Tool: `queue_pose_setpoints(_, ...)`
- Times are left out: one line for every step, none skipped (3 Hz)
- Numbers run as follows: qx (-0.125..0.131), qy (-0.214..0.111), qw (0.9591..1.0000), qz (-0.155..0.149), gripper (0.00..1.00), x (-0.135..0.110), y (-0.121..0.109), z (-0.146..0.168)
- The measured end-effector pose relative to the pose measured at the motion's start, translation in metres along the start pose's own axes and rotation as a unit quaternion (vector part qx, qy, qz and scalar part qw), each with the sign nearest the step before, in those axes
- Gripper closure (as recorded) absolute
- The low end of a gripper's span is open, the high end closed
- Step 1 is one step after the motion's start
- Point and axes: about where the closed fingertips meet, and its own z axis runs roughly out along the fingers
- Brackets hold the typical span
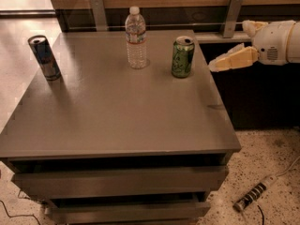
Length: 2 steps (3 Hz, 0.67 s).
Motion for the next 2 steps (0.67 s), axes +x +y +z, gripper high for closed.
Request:
queue_pose_setpoints(-0.008, -0.043, 0.9987, 0.025, 0.00, 0.015, -0.016, 0.032)
queue_pose_setpoints(-0.027, -0.071, 0.9963, 0.039, 0.00, 0.027, -0.021, 0.064)
